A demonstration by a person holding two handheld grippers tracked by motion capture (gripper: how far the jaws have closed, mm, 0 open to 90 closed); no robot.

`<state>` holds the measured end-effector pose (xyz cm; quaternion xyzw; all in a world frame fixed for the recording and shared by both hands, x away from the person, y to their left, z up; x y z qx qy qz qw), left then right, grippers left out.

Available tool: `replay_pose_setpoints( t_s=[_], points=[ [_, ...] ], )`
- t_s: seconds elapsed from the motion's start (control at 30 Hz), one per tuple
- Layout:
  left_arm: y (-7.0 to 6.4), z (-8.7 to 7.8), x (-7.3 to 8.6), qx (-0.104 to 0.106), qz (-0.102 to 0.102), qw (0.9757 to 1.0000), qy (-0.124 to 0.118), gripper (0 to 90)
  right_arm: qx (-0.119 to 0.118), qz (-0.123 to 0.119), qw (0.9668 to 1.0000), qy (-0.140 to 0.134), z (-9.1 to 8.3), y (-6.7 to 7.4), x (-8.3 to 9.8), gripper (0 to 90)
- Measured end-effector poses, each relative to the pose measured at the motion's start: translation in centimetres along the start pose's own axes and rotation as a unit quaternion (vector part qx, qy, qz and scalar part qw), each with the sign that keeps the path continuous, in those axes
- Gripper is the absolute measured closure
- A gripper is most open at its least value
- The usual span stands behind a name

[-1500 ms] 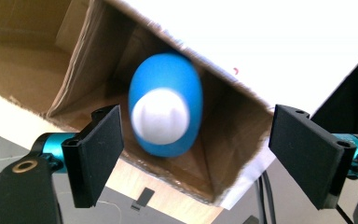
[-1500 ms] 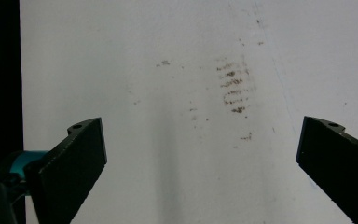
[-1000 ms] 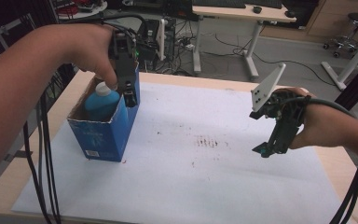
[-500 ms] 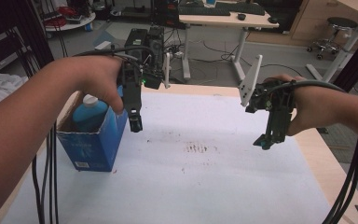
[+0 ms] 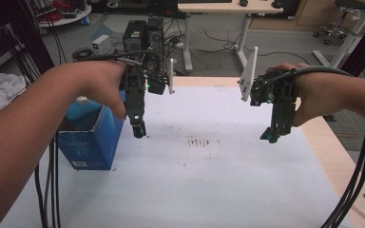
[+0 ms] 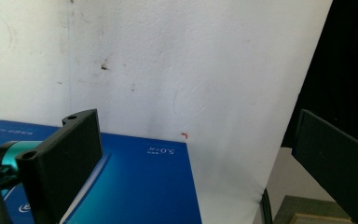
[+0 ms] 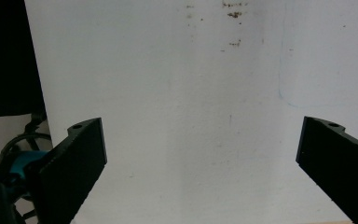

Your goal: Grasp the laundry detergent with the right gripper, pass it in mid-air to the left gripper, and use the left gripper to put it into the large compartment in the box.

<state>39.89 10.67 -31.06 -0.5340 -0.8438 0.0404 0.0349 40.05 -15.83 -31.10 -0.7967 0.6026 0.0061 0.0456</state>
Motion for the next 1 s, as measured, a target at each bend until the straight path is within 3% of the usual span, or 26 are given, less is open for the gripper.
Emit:
replay_pose_setpoints(
  t_s=[0.33, 1.0],
  points=[
    [0.32, 0.01, 0.09, -0.004, -0.002, 1.0000, 0.001, 1.6, -0.005, 0.006, 1.0000, -0.002, 0.80, -0.21, 0.44, 0.8],
    [0.20, 0.59, 0.22, -0.003, -0.003, 1.0000, 0.003, 1.6, 0.002, 0.009, 0.9999, -0.006, 0.74, -0.04, 0.31, 0.9]
  ],
)
Point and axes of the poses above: each handheld gripper's, and its own axes: z roughly forward along the jaws, x roughly out of its underside, y roughly to its left, the point moved 5 cm from there along z, roughly forward along the jaws, and after that the axes turned 14 degrees about -z, right-handed, at the moved point
